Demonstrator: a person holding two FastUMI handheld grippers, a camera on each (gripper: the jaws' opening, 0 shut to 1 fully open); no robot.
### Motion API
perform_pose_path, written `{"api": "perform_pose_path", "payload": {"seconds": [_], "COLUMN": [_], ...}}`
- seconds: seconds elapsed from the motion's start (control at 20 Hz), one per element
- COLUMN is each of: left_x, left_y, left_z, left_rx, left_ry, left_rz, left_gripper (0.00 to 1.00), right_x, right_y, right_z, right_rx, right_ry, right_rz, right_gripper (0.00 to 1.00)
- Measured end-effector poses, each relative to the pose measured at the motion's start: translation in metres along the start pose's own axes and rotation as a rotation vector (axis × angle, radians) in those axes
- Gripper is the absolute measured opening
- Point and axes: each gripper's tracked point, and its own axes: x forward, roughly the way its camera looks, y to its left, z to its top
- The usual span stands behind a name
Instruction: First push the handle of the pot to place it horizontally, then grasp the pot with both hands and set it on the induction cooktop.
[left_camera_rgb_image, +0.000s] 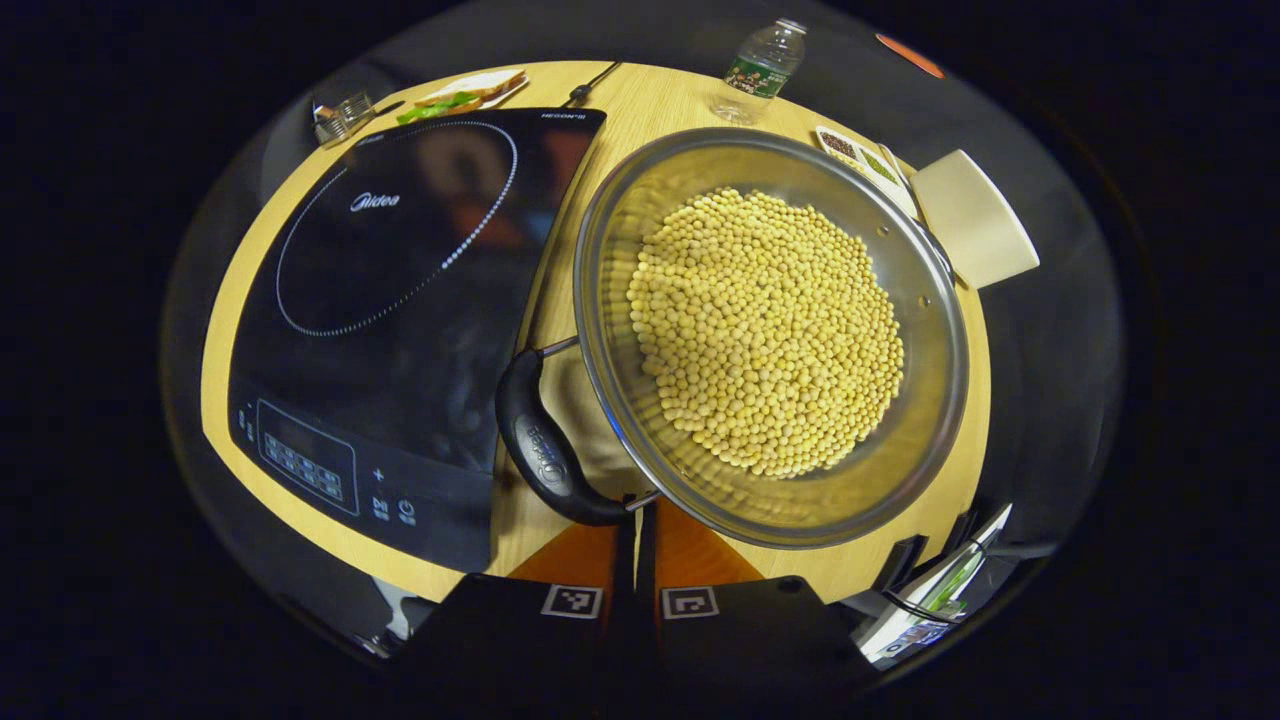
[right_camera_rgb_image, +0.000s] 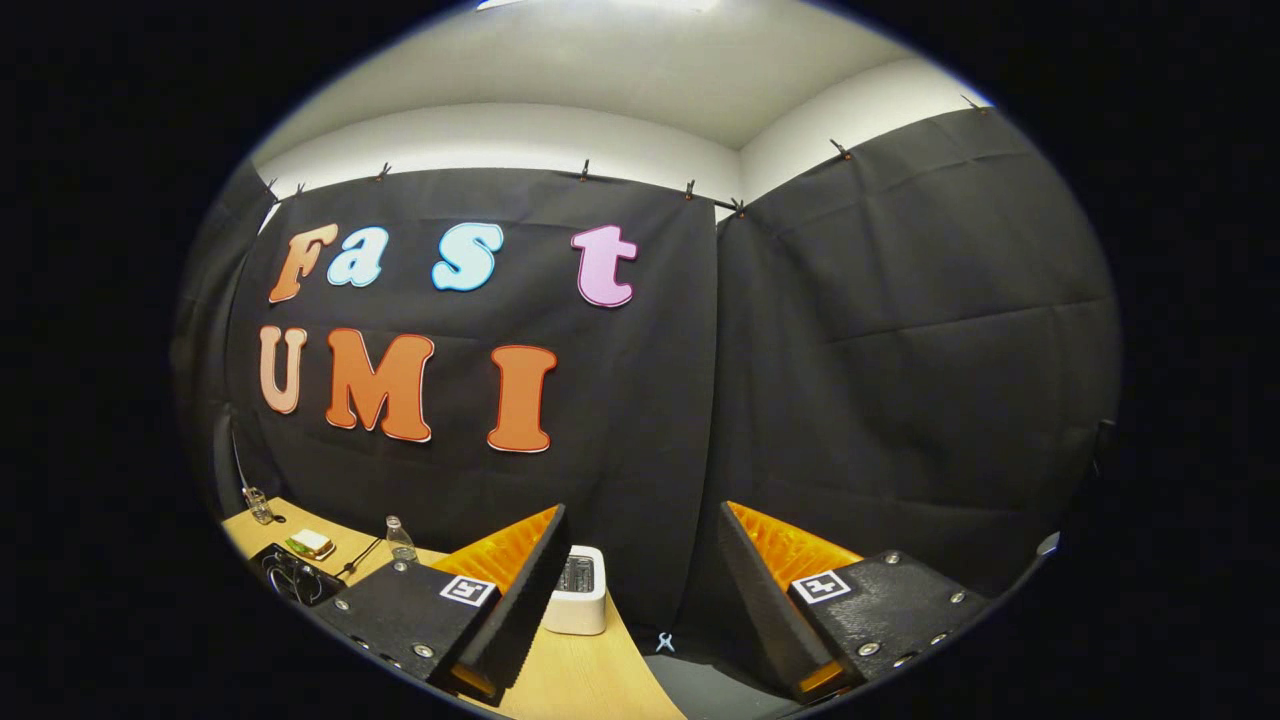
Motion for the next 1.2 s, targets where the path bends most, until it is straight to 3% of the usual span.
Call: {"api": "perform_pose_path", "payload": {"seconds": [0.4, 1.2], "left_x": [-0.001, 0.002], "left_y": [0.017, 0.003], "left_z": [0.03, 0.106], "left_rx": [0.096, 0.296], "left_ry": [-0.096, -0.286], "left_rz": [0.074, 0.079], "left_gripper": [0.08, 0.08], "right_x": [0.002, 0.019], "right_y": [0.036, 0.142], "right_z": [-0.007, -0.065], "right_rx": [-0.009, -0.008], "right_ry": [0.047, 0.219], "right_rz": [-0.005, 0.139], "right_gripper": [0.92, 0.92]}}
